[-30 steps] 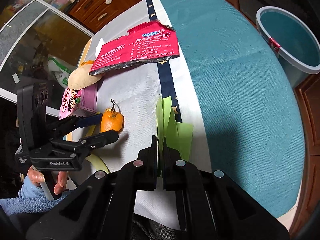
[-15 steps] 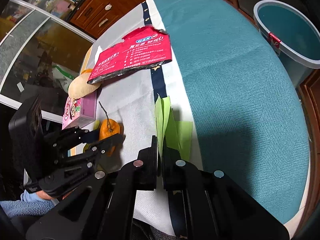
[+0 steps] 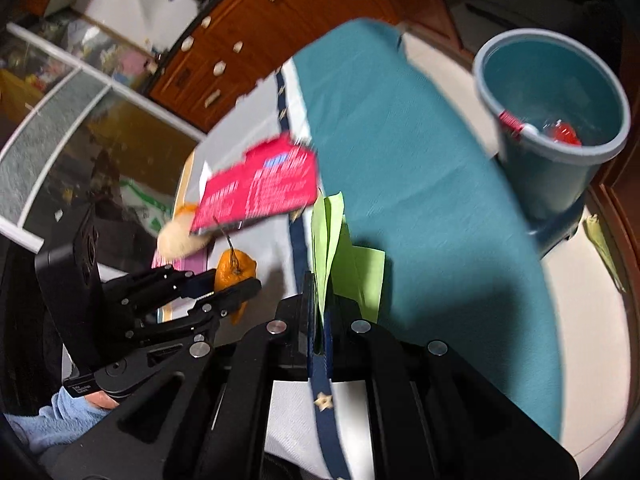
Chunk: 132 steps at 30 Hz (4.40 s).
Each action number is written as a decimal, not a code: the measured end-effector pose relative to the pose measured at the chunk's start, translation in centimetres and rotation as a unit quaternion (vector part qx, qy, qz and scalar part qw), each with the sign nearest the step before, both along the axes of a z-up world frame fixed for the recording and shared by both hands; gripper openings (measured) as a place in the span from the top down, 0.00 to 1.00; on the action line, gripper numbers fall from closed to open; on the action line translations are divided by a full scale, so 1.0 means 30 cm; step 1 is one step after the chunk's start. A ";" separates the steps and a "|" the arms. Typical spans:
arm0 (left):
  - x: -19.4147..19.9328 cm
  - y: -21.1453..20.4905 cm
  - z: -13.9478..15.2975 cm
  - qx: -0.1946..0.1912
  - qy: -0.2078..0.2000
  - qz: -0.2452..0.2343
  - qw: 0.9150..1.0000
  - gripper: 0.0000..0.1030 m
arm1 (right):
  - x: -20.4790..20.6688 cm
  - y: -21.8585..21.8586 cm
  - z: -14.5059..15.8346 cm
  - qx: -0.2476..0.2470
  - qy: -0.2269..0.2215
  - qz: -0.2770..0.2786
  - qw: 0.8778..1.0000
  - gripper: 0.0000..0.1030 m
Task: Collect trash
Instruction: 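Carry green card and orange peel over the teal bin and open both tools, then move both tools back over the table toward the red bag and shell, then grasp the red snack bag with the right tool while the left tool grasps the brown round shell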
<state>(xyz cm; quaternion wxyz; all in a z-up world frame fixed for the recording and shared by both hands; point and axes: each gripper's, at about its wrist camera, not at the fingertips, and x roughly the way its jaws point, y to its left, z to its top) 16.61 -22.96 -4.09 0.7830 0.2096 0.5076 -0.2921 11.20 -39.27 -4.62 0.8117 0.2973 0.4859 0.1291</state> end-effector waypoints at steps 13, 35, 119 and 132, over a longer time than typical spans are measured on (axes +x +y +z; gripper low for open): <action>0.202 -0.570 0.083 -0.036 -0.014 -0.117 0.992 0.79 | 0.092 -0.548 0.052 -0.024 -0.026 -0.166 0.985 0.97; 0.336 -0.949 -0.138 0.007 0.019 -0.142 0.990 0.27 | 0.256 -0.810 -0.128 -0.025 0.053 -0.261 0.963 0.17; 0.236 0.856 0.039 -0.103 0.044 0.166 0.980 0.04 | 0.449 0.820 -0.096 -0.365 -0.004 0.229 0.903 0.68; 0.228 0.803 0.036 -0.122 0.046 0.191 0.973 0.04 | 0.461 0.595 0.040 -0.160 0.003 0.155 0.975 0.96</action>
